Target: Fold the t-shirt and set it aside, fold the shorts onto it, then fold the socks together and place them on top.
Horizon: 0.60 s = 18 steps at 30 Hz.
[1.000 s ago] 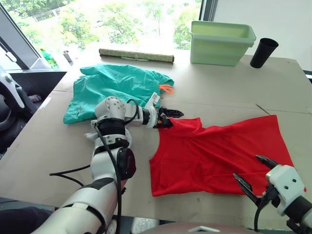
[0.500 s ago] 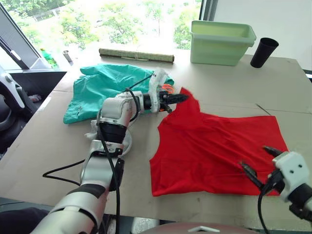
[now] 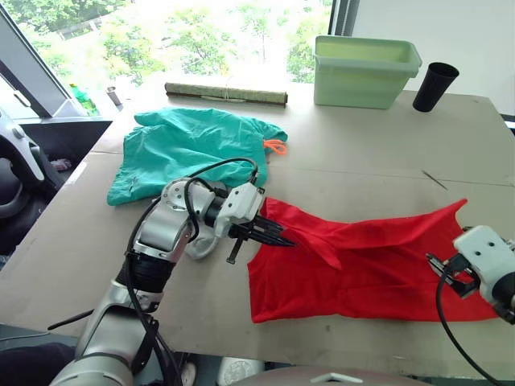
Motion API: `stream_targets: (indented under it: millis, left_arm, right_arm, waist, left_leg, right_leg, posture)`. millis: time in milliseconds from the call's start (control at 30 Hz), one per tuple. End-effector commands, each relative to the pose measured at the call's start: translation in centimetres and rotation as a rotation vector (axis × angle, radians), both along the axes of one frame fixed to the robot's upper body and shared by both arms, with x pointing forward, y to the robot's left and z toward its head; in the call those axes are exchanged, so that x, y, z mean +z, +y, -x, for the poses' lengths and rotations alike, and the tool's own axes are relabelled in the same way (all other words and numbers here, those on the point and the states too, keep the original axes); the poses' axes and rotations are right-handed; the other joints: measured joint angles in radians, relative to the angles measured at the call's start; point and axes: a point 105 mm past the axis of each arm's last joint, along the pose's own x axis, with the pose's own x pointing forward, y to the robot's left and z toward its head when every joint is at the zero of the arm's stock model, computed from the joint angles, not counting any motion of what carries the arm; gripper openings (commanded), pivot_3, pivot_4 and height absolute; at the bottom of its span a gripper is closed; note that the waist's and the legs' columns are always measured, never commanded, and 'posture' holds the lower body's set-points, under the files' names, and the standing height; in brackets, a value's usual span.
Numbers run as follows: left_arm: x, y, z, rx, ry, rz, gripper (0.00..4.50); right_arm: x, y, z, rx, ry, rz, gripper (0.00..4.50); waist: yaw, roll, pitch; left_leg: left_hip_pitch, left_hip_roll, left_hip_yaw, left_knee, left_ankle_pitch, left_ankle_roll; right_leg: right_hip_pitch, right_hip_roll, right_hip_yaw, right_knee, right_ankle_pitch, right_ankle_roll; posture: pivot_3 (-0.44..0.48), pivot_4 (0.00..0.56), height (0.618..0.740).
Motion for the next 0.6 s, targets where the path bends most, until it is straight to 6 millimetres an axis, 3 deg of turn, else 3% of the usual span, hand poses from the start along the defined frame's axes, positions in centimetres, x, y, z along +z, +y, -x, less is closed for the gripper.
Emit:
stream_targets:
  millis: [33,167,300,400,600]
  left_arm:
    - [0.1,0.5,-0.2,0.017,-0.024,0.011,0.04]
    - [0.2,0.5,-0.5,0.053,-0.016,0.033,0.04]
    - [0.1,0.7,-1.2,0.098,-0.04,0.047,0.04]
    - [-0.1,1.1,-1.6,0.119,-0.066,0.05,0.04]
    - [-2.6,2.3,-0.4,0.048,-0.175,-0.033,0.04]
  right_arm:
    - [1.0,-1.1,-1.2,-0.002,-0.046,0.14,4.5]
    - [0.4,-2.4,-2.2,0.002,-0.032,0.259,4.5]
    - [-0.3,-2.4,-2.1,0.029,0.005,0.276,4.5]
    - [0.0,-2.0,-1.6,0.019,0.019,0.191,4.5]
    - [2.2,-0.1,-2.3,-0.039,-0.041,-0.134,4.5]
  waist:
    - [0.0,0.0,0.0]
    - [0.0,0.0,0.0]
    - [0.0,0.0,0.0]
    - [0.0,0.0,0.0]
    - [-0.004,0.0,0.0]
  left_leg:
    - [0.0,0.0,0.0,0.0,0.0,0.0]
    - [0.0,0.0,0.0,-0.001,0.003,-0.004]
    - [0.0,0.0,0.0,-0.001,0.003,-0.005]
    - [0.0,0.001,0.0,-0.001,0.003,-0.005]
    - [0.001,0.002,0.0,-0.001,0.002,-0.004]
  right_leg:
    - [0.0,0.0,0.0,0.0,0.0,0.0]
    - [0.0,0.002,0.0,0.0,0.002,0.004]
    - [0.0,0.002,0.0,0.0,0.001,0.005]
    - [0.0,0.002,0.0,0.0,0.001,0.005]
    - [0.0,0.002,0.0,0.0,0.002,0.004]
  posture:
    - [0.0,0.15,0.74]
    - [0.0,0.15,0.74]
    - [0.0,0.15,0.74]
    - [0.0,0.15,0.74]
    - [0.0,0.15,0.74]
